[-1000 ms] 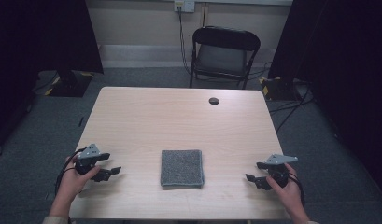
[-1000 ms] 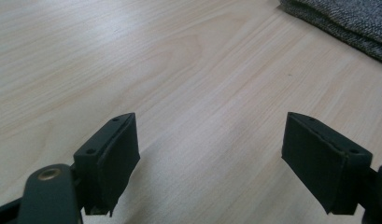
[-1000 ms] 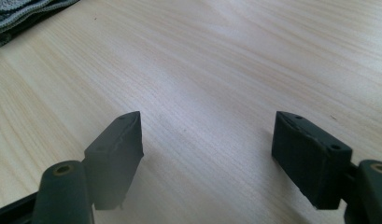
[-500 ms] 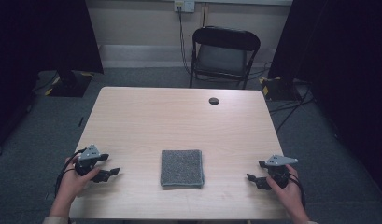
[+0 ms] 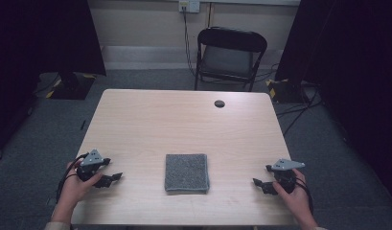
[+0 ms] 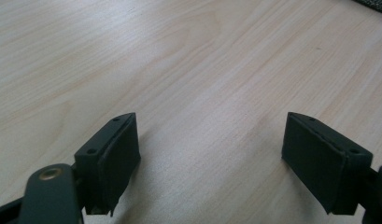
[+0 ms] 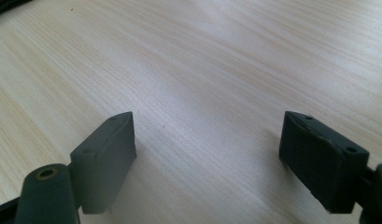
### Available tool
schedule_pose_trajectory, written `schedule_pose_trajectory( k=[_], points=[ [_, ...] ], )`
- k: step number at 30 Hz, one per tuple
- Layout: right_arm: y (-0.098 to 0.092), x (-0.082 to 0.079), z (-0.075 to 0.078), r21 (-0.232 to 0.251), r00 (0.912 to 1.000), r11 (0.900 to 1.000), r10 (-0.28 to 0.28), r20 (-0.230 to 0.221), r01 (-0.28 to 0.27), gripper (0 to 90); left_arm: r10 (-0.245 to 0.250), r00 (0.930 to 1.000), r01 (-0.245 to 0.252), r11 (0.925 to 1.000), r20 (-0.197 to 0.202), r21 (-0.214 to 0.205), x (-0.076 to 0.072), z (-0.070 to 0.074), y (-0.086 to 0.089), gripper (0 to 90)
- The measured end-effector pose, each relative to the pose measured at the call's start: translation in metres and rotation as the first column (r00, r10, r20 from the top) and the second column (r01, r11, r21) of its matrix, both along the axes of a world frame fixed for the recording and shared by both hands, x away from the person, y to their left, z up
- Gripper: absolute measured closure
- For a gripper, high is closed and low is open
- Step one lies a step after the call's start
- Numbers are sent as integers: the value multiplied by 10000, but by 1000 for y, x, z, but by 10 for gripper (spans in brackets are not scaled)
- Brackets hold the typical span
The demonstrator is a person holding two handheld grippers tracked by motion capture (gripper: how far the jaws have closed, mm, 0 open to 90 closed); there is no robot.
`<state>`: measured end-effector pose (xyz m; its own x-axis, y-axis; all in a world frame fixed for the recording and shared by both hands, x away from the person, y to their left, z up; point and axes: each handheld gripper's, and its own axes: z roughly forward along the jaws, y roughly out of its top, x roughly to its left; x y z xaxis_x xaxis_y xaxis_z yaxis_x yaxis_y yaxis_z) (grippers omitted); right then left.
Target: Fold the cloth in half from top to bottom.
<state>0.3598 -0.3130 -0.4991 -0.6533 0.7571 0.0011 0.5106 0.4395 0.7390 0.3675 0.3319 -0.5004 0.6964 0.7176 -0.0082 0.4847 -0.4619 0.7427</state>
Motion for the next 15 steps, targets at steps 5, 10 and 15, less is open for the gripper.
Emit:
schedule_pose_trajectory(
  k=[5,10,15],
  points=[
    [0,0,0,-25,10000,10000,-47,-17,47,170,65,10000,-65,10000,58,54,0,0,0,173],
    [1,1,0,-35,10000,10000,-92,-30,91,157,240,9997,-240,9997,-46,26,-1,0,-1,158],
    [1,2,0,-44,9999,9999,-100,-35,100,150,367,9993,-366,9993,-69,23,-2,0,-1,152]
  ],
)
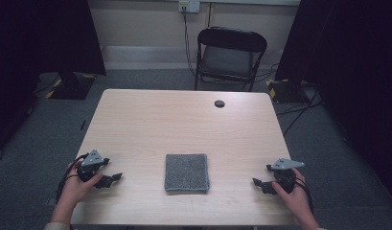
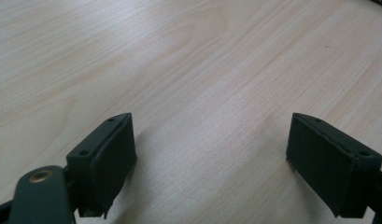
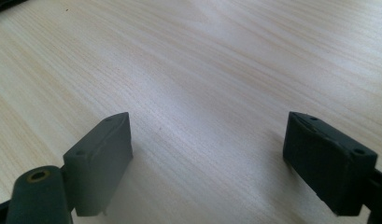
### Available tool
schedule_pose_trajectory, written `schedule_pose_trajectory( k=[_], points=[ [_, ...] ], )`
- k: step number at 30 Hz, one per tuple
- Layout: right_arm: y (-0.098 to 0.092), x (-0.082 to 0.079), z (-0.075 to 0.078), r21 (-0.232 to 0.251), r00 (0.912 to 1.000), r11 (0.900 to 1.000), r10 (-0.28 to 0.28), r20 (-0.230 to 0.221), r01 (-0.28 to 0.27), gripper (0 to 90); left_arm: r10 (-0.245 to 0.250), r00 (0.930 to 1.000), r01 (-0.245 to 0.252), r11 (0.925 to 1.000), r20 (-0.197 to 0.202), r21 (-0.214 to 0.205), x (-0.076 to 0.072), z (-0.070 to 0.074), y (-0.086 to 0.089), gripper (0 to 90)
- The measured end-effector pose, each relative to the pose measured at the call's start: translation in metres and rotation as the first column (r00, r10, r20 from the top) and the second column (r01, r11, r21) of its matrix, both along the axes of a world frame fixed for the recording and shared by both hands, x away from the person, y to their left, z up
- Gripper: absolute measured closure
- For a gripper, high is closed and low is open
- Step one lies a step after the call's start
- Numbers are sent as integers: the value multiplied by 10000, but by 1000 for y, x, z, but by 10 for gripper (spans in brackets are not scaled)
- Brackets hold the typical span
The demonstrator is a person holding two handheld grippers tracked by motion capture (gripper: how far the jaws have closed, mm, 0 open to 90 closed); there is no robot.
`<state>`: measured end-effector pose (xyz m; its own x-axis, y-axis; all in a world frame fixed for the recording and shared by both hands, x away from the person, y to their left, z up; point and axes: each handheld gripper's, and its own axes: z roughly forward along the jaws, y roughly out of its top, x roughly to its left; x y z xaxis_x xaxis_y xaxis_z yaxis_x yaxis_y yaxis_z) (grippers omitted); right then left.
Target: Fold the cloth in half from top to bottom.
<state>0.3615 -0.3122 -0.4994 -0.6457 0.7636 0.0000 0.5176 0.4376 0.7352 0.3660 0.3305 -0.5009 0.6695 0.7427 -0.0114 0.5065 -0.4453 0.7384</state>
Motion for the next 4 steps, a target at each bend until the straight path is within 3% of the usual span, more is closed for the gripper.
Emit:
schedule_pose_trajectory(
  k=[4],
  points=[
    [0,0,0,-8,10000,10000,-16,-13,16,146,103,9999,-103,9999,16,19,-1,0,0,149]
  ],
)
